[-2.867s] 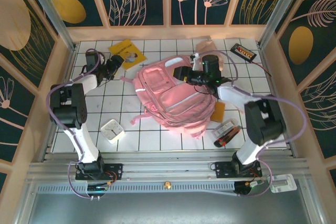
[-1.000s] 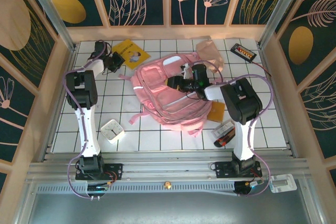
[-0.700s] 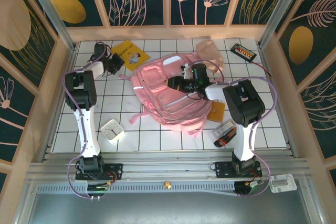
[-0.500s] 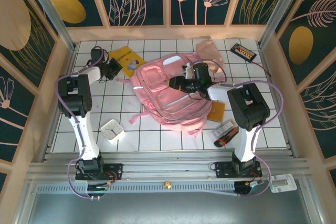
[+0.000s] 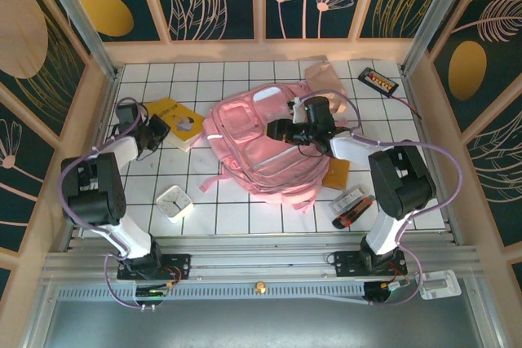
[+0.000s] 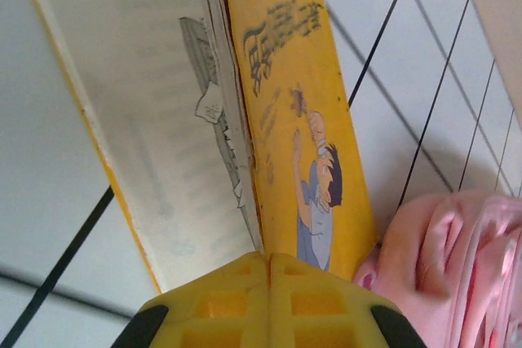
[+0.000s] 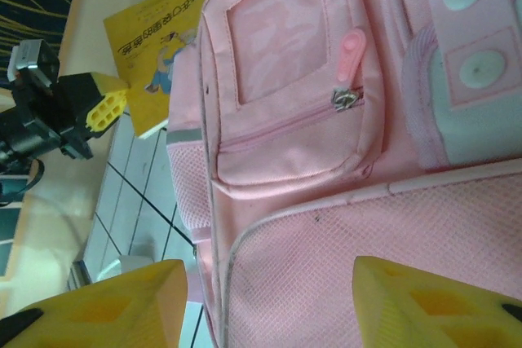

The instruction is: Pack books, pencil case, and school supplies into a backpack

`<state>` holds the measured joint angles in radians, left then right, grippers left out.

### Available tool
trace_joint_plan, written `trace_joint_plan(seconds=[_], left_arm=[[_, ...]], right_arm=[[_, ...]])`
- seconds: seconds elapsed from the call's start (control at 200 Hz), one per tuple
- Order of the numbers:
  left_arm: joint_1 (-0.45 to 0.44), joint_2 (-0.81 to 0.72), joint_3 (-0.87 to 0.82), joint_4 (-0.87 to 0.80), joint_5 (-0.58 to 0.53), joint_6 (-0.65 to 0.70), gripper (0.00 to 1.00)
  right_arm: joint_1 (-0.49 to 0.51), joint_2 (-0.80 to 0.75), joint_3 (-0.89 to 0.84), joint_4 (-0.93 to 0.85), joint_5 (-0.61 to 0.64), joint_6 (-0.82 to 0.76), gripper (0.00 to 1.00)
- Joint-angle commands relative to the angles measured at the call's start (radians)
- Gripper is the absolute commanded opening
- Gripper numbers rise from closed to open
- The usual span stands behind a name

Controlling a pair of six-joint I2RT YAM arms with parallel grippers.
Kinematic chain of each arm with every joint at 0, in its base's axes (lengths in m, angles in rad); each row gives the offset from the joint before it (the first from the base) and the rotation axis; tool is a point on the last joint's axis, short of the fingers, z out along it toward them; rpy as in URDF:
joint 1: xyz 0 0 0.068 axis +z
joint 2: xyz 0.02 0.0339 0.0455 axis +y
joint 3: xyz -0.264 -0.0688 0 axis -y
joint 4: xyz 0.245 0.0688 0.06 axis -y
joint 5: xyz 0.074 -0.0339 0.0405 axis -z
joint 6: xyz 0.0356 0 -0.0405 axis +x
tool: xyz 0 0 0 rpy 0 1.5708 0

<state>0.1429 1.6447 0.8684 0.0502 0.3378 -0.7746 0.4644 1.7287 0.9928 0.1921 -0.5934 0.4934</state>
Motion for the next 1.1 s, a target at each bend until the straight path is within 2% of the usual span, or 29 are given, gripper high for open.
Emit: trace_joint_plan(seconds=[0.0,0.095,0.245,0.44,0.585,0.886,1.096], left_arm=[[-0.006,-0.095,-0.067,0.043,0.037,0.014,0.0],[-0.006,-0.137,-0.112,0.061,0.073,-0.003,0.0],[-0.006,-0.163,-0.135,0.079,0.107,-0.022,0.0],[-0.005,-0.173,-0.137,0.077,0.119,-0.012,0.0],[-0.006,-0.172,-0.154,0.104,0.138,-0.024,0.0],[-0.006,-0.17,-0.176,0.121,0.164,-0.014,0.0],[-0.006,-0.164,-0.18,0.132,0.183,-0.013,0.0]], right_arm=[[0.093,-0.043,0.087,-0.155,0.072,-0.093,0.59],[0.17,-0.01,0.162,-0.199,0.061,-0.062,0.65],[0.253,0.082,0.219,-0.088,0.012,0.196,0.78],[0.32,0.231,0.243,0.272,-0.041,0.615,0.79],[0.372,0.363,0.297,0.457,-0.012,0.864,0.78],[0.426,0.522,0.43,0.496,0.098,1.038,0.7],[0.434,0.592,0.488,0.508,0.139,1.103,0.65]])
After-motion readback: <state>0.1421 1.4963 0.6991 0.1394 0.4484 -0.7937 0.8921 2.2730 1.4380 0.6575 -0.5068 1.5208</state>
